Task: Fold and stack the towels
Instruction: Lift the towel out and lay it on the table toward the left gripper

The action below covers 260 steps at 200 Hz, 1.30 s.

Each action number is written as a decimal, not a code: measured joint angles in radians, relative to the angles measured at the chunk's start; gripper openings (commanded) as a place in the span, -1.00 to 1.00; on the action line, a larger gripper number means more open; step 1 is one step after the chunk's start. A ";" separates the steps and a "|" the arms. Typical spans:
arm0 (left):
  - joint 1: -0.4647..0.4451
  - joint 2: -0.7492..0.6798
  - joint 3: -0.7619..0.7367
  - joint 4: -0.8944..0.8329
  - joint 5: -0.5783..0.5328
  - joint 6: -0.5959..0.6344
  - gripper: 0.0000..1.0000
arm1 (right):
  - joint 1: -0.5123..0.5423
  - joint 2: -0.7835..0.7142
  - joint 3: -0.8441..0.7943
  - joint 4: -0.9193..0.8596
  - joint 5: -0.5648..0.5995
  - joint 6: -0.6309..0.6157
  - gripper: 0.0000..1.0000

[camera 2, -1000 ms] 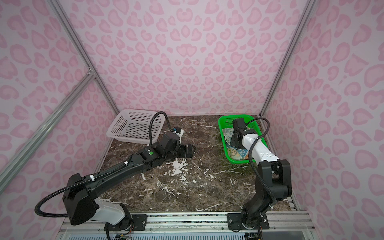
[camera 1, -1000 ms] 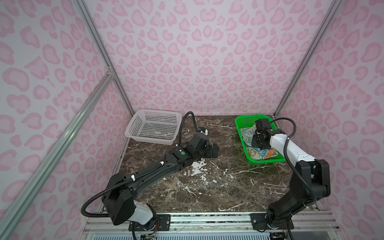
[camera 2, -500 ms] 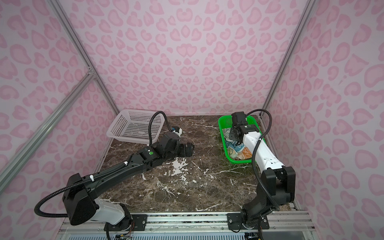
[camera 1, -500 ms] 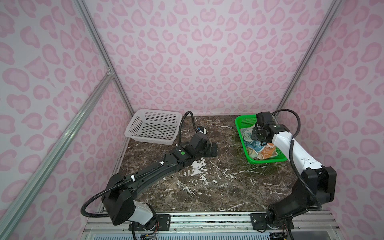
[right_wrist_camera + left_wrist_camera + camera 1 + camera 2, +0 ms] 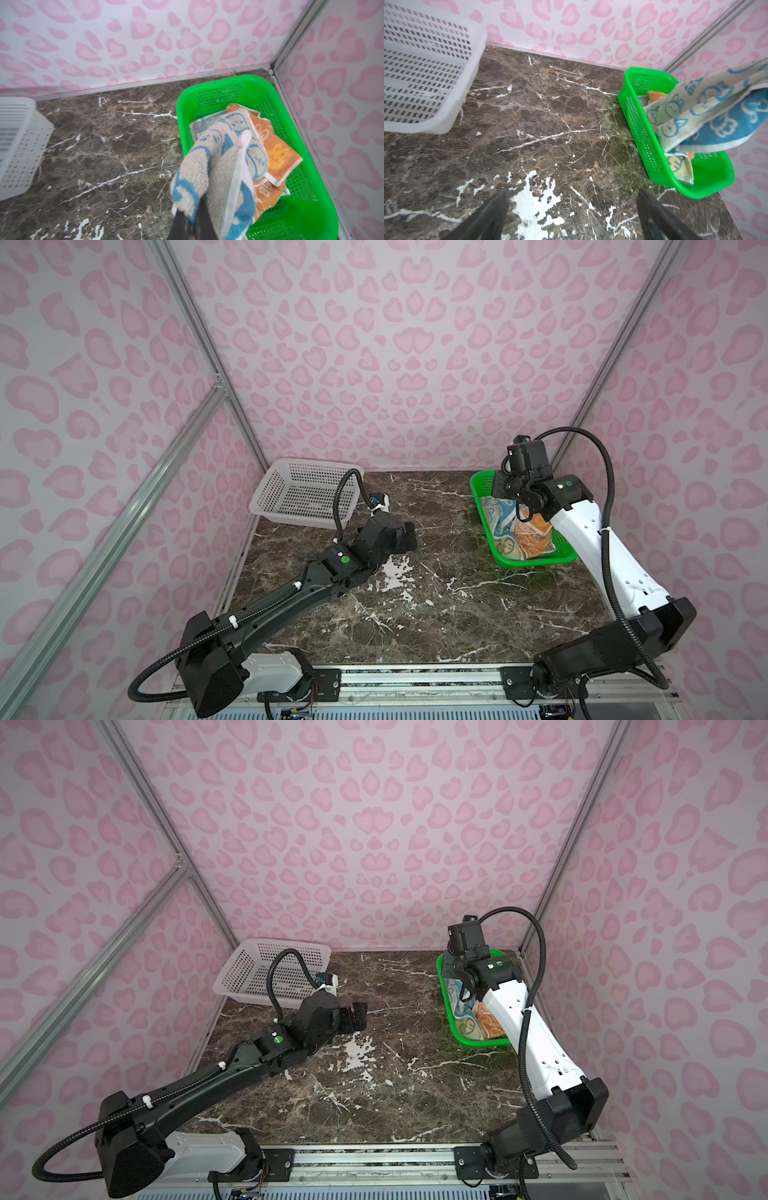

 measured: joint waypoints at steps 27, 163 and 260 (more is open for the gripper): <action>0.003 -0.043 -0.001 -0.024 -0.016 0.000 0.95 | 0.183 0.020 0.179 -0.032 0.019 -0.023 -1.00; 0.036 -0.256 -0.169 -0.038 -0.043 -0.045 0.95 | 0.188 0.121 -0.213 0.113 -0.175 0.037 -0.03; 0.098 -0.106 -0.262 -0.065 0.127 -0.122 0.95 | 0.153 0.142 -0.484 0.241 -0.285 0.087 0.99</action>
